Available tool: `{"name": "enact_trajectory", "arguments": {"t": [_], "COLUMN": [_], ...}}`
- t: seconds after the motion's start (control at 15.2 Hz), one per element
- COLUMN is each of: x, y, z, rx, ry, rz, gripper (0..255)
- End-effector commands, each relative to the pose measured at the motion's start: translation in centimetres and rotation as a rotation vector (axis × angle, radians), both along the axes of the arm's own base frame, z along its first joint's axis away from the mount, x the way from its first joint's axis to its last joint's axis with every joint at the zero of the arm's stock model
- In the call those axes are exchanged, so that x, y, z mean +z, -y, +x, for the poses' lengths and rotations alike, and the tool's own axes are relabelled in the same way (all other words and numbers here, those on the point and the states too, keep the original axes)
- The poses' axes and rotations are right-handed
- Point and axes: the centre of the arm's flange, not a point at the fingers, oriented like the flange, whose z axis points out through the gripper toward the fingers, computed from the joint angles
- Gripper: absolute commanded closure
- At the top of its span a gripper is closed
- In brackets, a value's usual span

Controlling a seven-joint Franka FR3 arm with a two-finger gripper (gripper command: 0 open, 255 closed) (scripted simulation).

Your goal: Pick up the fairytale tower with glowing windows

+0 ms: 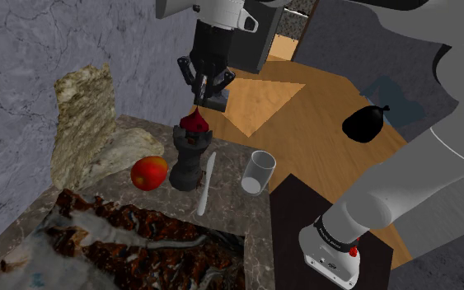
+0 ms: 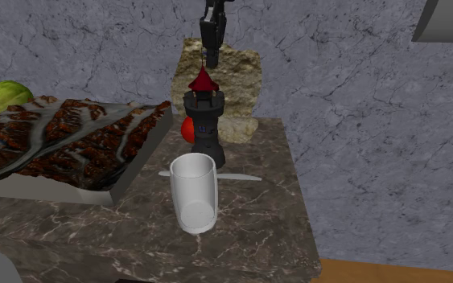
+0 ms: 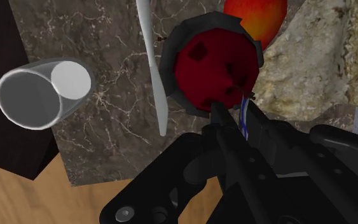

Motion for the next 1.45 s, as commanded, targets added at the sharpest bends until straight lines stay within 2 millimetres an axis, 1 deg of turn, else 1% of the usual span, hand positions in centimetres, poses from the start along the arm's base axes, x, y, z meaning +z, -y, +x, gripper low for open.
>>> {"name": "enact_trajectory", "arguments": {"t": [0.0,0.26,1.25,1.39], "x": [0.0,0.0,7.9,8.0], "y": [0.0,0.0,0.0,0.0], "z": [0.0,0.0,0.0,0.0], "rx": [0.0,0.0,0.0,0.0], "ry": [0.0,0.0,0.0,0.0], "rz": [0.0,0.0,0.0,0.0], "gripper": [255,255,255,255]}}
